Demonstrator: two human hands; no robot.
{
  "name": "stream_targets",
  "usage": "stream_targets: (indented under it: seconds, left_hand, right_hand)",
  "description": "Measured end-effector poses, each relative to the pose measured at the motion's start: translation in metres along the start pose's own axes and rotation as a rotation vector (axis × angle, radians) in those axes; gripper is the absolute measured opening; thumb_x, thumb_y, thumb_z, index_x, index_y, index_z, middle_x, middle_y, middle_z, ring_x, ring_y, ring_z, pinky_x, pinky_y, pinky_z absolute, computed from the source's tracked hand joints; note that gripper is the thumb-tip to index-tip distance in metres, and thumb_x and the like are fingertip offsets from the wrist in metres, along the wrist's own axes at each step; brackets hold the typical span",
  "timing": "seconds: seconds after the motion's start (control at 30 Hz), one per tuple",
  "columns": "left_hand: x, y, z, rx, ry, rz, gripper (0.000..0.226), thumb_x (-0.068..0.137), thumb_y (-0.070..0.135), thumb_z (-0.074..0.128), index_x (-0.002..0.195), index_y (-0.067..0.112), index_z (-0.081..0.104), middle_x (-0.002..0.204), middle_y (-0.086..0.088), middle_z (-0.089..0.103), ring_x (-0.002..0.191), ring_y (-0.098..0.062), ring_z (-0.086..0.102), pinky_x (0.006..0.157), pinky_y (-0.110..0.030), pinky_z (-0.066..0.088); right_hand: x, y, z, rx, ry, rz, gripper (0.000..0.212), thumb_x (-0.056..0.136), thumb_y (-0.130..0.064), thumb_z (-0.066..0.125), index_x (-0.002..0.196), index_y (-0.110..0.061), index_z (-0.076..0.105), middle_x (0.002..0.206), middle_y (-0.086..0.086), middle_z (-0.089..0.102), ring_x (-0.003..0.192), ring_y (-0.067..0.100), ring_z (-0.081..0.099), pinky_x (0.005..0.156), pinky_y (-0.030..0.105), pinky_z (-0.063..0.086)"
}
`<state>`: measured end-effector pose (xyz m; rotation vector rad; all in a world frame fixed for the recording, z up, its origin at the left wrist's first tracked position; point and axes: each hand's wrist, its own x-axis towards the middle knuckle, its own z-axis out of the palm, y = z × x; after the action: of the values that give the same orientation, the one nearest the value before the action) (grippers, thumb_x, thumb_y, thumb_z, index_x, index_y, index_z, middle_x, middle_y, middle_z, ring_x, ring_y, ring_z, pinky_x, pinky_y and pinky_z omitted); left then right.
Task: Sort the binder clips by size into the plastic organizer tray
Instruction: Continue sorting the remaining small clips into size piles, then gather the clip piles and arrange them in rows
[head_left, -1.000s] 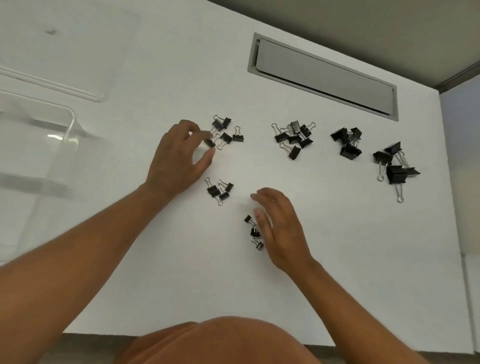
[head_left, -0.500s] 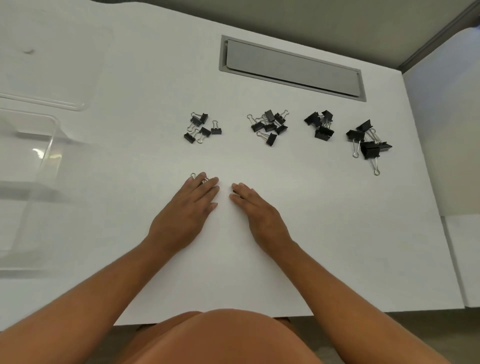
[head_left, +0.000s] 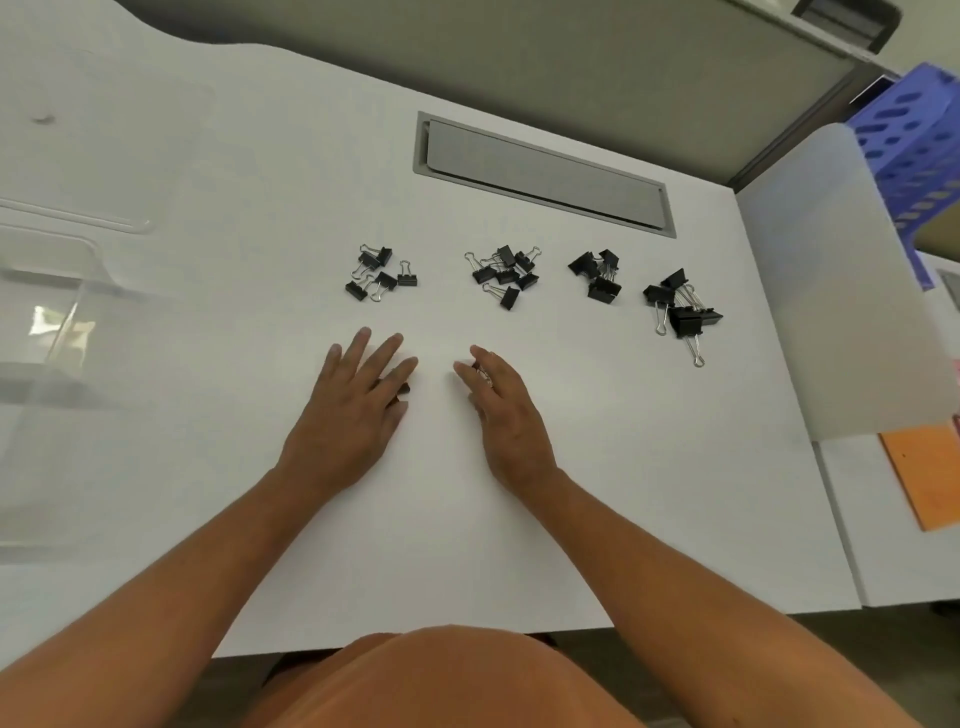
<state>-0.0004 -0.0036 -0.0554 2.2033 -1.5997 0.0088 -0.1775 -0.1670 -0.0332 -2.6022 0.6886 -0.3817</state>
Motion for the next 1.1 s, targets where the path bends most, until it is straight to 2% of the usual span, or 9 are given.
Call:
stream_targets:
  seconds: [0.1,0.27,0.37,0.53,0.57,0.67,0.83,0.97,1.1]
  left_hand:
    - [-0.001,0.002,0.009,0.0,-0.068,0.004,0.052,0.109,0.033,0.03,0.153,0.014,0.05,0.164,-0.008,0.042,0.155,-0.032,0.032,0.128,-0.051,0.022]
    - [-0.002,0.006,0.01,-0.025,-0.048,-0.011,0.05,0.109,0.03,0.033,0.142,0.007,0.061,0.153,-0.013,0.054,0.147,-0.032,0.045,0.126,-0.047,0.03]
    - [-0.004,0.007,0.008,-0.063,-0.039,-0.05,0.05,0.108,0.032,0.035,0.134,0.005,0.067,0.147,-0.012,0.06,0.143,-0.031,0.051,0.124,-0.043,0.031]
    - [-0.007,0.012,0.004,-0.085,0.025,-0.109,0.048,0.107,0.037,0.04,0.137,0.009,0.064,0.149,-0.007,0.058,0.143,-0.027,0.051,0.113,-0.045,0.049]
    - [-0.007,0.013,0.003,-0.066,0.05,-0.109,0.048,0.106,0.037,0.042,0.14,0.009,0.062,0.152,-0.008,0.055,0.145,-0.028,0.048,0.114,-0.047,0.047]
    - [-0.006,0.017,-0.001,0.043,0.081,-0.152,0.056,0.105,0.043,0.044,0.149,0.01,0.053,0.162,-0.013,0.043,0.152,-0.037,0.036,0.122,-0.056,0.032]
    - [-0.034,0.071,0.006,0.142,0.053,-0.326,0.067,0.101,0.051,0.041,0.16,0.018,0.038,0.173,-0.01,0.022,0.16,-0.038,0.015,0.122,-0.067,0.014]
    - [-0.053,0.16,0.035,0.103,0.003,-0.169,0.064,0.104,0.049,0.04,0.16,0.019,0.04,0.173,-0.01,0.022,0.16,-0.037,0.017,0.123,-0.07,0.017]
    - [-0.026,0.219,0.067,0.024,-0.105,0.026,0.056,0.108,0.045,0.04,0.158,0.021,0.044,0.172,-0.005,0.026,0.16,-0.029,0.021,0.123,-0.059,0.022]
  right_hand:
    - [-0.003,0.007,0.004,-0.038,-0.034,-0.008,0.044,0.111,-0.011,0.044,0.153,-0.022,0.053,0.165,-0.002,0.04,0.156,0.018,0.029,0.126,0.022,0.019]
    - [-0.005,0.013,0.01,-0.029,-0.017,0.002,0.038,0.108,-0.006,0.051,0.145,-0.015,0.061,0.158,0.003,0.05,0.152,0.024,0.038,0.125,0.015,0.013]
    - [-0.005,0.013,0.01,0.001,-0.011,0.001,0.035,0.108,-0.009,0.053,0.14,-0.015,0.064,0.159,0.002,0.049,0.15,0.023,0.039,0.125,0.021,0.021]
    - [-0.005,0.016,0.01,0.079,0.014,0.002,0.036,0.107,-0.007,0.055,0.141,-0.016,0.064,0.159,0.001,0.048,0.148,0.02,0.04,0.124,0.03,0.033]
    - [-0.005,0.015,0.009,0.089,0.018,0.008,0.037,0.107,-0.007,0.055,0.142,-0.016,0.063,0.159,0.002,0.048,0.148,0.02,0.039,0.124,0.031,0.033]
    - [-0.008,0.013,-0.003,0.145,0.041,-0.004,0.044,0.104,-0.003,0.057,0.146,-0.013,0.057,0.16,0.006,0.044,0.149,0.02,0.039,0.124,0.02,0.026]
    - [-0.054,0.026,-0.033,0.217,-0.034,0.017,0.053,0.107,-0.018,0.055,0.158,-0.02,0.041,0.169,-0.004,0.028,0.157,0.01,0.022,0.127,0.021,0.019]
    - [-0.102,0.061,-0.057,0.235,-0.063,0.092,0.053,0.106,-0.018,0.051,0.158,-0.025,0.04,0.168,-0.01,0.027,0.156,0.004,0.022,0.125,0.016,0.019]
    - [-0.119,0.104,-0.078,0.296,-0.021,0.165,0.047,0.104,-0.013,0.055,0.149,-0.026,0.051,0.155,-0.013,0.043,0.147,0.002,0.038,0.121,0.023,0.034]
